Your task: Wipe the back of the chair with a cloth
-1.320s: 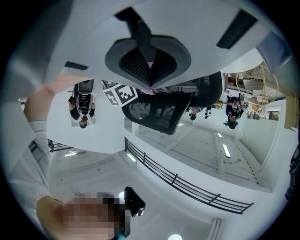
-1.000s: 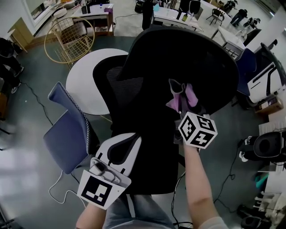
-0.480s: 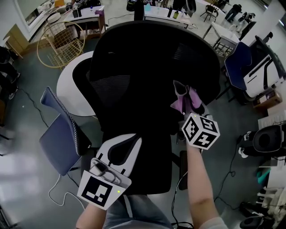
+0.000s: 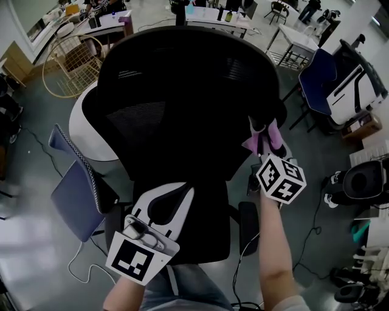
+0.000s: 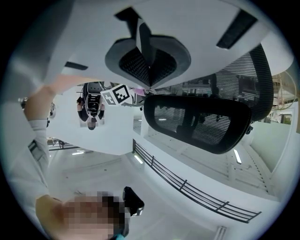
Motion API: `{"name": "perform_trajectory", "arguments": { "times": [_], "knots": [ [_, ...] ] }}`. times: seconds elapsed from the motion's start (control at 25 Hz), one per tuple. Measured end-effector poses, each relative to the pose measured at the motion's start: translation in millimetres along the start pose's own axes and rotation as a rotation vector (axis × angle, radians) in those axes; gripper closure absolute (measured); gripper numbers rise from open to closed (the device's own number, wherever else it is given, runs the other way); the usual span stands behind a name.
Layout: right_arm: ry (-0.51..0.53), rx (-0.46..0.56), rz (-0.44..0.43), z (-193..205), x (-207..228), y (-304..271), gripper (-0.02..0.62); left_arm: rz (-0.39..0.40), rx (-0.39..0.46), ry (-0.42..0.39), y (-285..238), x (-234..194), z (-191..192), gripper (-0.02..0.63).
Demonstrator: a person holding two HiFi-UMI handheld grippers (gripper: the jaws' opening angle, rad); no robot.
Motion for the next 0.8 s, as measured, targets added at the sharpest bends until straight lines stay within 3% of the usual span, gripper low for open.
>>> {"name": "perform_trajectory", "arguments": {
  "times": [0.32,0.56,0.8],
  "knots": [
    [-0.018,-0.004,0.01,11,6,0,0.488,0.011,-0.01,-0.001,-2,5,5,0.594],
    [0.032,-0.066,0.019,45,1,-3,0.488,0.008,-0.032,0.001,3,4,13,0.594],
    [0.047,-0.072,0.018,49,-1,-5,0.488,-0.001,-0.03,0.0,6,2,15,0.594]
  ]
}}
Point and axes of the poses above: the fingertips, and each gripper's own axes: y backward along the fingers, x to its right, z out of its underside, the point moved 5 cm from there along y, backward along the fingers, and after that the axes turned 4 degrees about y, right-handed, at the moved point
